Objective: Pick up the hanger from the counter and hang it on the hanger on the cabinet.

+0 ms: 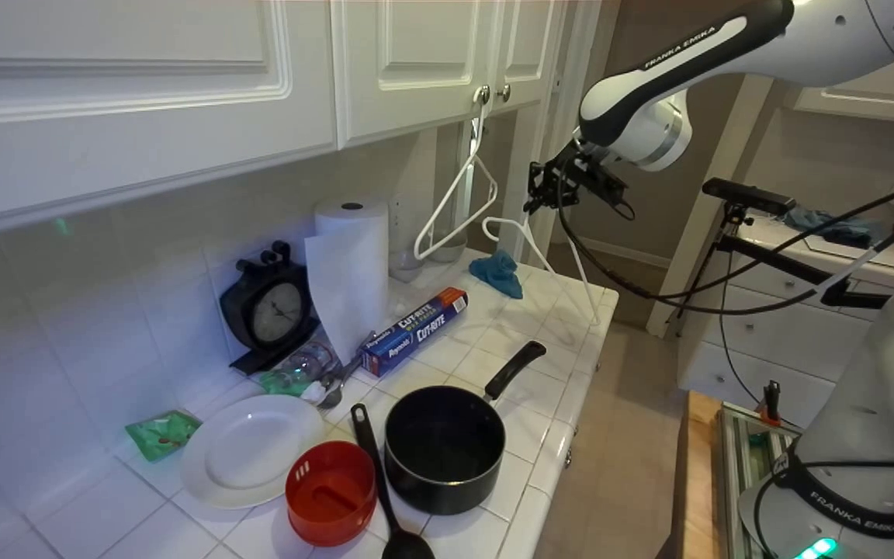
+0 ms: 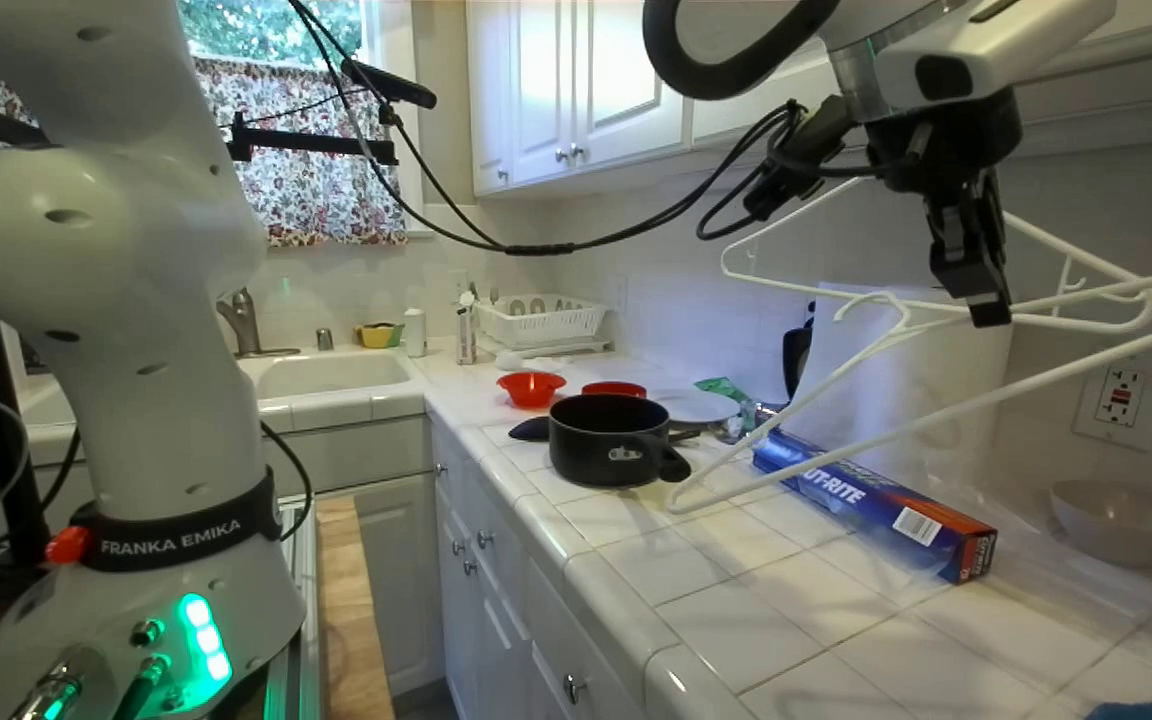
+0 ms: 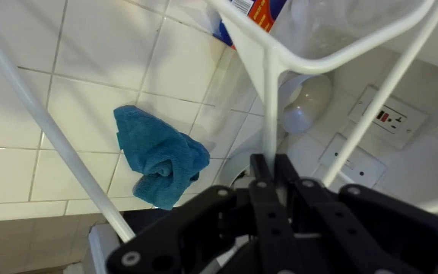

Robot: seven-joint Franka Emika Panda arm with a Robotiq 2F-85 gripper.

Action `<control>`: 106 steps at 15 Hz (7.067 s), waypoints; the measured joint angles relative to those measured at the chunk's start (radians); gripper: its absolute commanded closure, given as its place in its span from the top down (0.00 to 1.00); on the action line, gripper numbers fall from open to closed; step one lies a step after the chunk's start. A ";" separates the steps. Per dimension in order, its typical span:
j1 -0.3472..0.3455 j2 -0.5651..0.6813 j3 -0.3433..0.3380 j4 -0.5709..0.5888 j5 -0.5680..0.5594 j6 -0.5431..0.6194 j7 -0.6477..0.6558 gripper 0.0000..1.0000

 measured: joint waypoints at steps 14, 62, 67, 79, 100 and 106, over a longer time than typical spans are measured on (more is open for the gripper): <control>0.051 -0.048 -0.001 0.026 0.155 0.025 -0.036 0.06; 0.065 0.183 0.015 0.124 -0.108 0.041 0.528 0.47; 0.063 0.183 0.015 0.125 -0.108 0.037 0.542 0.82; 0.061 0.153 0.008 0.117 -0.124 0.031 0.575 1.00; 0.005 0.114 -0.009 0.202 -0.117 -0.339 0.147 1.00; 0.006 0.150 -0.007 0.204 -0.117 -0.353 0.130 1.00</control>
